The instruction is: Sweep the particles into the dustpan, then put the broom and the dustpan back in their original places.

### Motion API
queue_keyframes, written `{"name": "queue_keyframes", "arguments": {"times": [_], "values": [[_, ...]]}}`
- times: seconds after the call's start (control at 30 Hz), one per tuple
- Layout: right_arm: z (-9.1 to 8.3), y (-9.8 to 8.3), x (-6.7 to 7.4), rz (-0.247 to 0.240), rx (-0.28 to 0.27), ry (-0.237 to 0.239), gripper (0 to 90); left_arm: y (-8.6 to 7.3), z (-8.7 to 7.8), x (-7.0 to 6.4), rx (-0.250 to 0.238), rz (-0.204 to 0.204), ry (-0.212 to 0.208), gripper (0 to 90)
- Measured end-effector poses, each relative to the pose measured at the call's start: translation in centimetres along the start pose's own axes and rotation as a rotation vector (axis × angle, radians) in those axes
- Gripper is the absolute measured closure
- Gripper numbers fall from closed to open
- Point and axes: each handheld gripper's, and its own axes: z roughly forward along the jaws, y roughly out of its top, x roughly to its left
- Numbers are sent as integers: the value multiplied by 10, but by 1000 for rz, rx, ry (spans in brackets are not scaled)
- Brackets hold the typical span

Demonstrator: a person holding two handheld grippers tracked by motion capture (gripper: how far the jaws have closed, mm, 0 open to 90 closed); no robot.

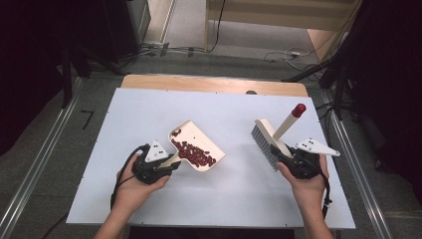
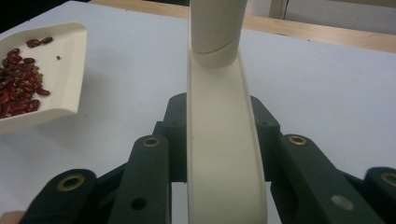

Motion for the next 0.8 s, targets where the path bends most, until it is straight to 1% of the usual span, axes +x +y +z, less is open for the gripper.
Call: {"name": "queue_keyframes", "arguments": {"times": [0.27,0.43,0.57,0.63,0.8], "values": [[-4,0,-4,11,2,5,652,-8,-9,7,-5,-29,31,664],[-7,-1,-7,7,2,7,652,-17,-17,12,-7,-55,62,665],[-11,-6,-10,11,7,13,652,-25,-23,16,-7,-79,85,665],[-12,-9,-12,13,12,16,652,-29,-25,17,-1,-84,105,664],[-15,-17,-16,22,21,17,652,-40,-31,20,3,-106,127,664]]}}
